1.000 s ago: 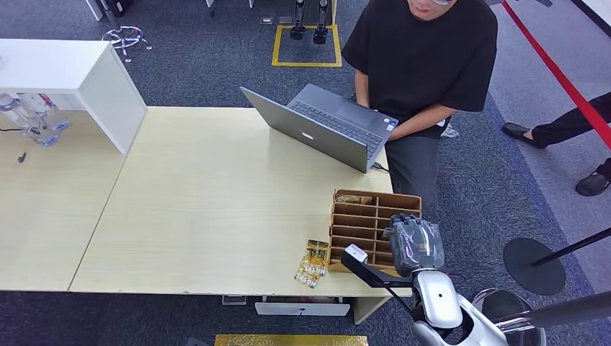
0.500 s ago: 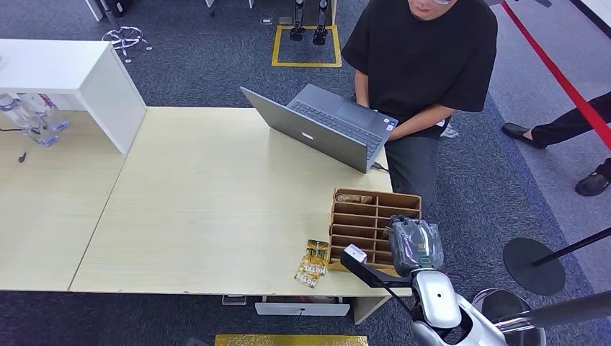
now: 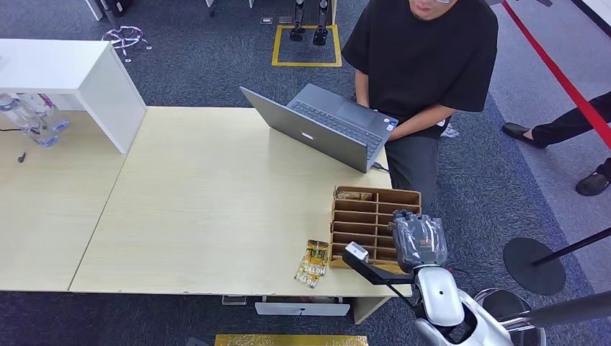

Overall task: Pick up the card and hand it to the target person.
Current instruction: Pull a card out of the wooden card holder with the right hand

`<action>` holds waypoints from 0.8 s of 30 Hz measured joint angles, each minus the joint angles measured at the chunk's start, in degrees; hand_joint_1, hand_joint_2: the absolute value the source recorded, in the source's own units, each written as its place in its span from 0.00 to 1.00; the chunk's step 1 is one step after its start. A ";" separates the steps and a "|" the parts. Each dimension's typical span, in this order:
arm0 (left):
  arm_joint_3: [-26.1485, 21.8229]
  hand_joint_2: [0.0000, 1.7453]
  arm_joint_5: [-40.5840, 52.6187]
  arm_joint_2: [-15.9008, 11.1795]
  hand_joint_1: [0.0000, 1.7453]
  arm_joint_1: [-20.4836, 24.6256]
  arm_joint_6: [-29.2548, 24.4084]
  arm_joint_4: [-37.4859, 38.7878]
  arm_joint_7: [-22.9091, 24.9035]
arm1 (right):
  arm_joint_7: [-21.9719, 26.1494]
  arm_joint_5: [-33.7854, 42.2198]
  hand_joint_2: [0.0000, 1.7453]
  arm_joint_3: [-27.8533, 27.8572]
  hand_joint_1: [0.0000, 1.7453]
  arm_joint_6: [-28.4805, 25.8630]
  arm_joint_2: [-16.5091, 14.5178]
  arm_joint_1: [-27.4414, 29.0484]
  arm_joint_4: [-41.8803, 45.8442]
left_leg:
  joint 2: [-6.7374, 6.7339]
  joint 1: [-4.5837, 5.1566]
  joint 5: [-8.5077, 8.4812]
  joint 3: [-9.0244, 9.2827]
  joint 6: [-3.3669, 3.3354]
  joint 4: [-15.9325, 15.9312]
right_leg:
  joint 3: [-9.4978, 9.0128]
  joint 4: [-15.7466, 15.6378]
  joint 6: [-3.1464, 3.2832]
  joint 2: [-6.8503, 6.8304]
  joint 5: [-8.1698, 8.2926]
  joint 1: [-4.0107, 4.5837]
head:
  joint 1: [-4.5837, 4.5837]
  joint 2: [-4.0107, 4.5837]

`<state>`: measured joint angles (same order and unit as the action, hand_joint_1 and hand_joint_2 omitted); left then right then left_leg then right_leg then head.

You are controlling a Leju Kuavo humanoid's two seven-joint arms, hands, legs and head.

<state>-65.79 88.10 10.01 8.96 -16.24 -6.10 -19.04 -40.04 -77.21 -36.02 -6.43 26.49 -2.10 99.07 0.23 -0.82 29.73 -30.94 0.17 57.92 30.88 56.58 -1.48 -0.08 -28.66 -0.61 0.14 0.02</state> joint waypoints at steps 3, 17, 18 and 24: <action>0.00 0.00 0.00 0.00 0.00 0.00 0.00 0.00 0.00 | 0.00 -0.01 1.00 0.14 1.00 1.85 0.46 -0.14 1.73 | 0.00 0.00 0.00 0.00 0.00 0.00 | 0.00 0.00 0.00 0.00 0.00 0.00 | -0.01 0.00; 0.00 0.00 0.01 0.00 0.00 -0.03 0.00 0.00 -0.15 | 0.01 0.82 1.00 0.19 1.00 7.79 3.27 -3.00 13.25 | 0.00 0.00 0.00 0.00 0.00 0.00 | 0.00 0.00 0.00 0.00 0.00 0.00 | -0.01 0.00; 0.00 0.00 0.01 0.00 0.00 -0.03 0.00 0.00 -0.18 | 0.01 2.01 1.00 0.21 1.00 7.42 3.34 -3.20 14.07 | 0.00 0.00 0.00 0.00 0.00 0.00 | 0.00 0.00 0.00 0.00 0.00 0.00 | -0.01 0.00; 0.00 0.00 0.00 0.00 0.00 -0.06 0.00 0.00 -0.24 | 0.02 4.46 1.00 0.28 1.00 6.80 4.08 -4.60 17.74 | 0.00 0.00 0.00 0.00 0.00 0.00 | 0.00 0.00 0.00 -0.01 0.00 0.00 | 0.00 0.00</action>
<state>-65.79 88.10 10.01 8.91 -16.24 -6.10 -19.28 -40.02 -72.76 -35.73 0.37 30.57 -6.70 116.81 0.23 -0.82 29.73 -30.93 0.17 57.92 30.88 56.58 -1.48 -0.09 -28.66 -0.61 0.14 0.02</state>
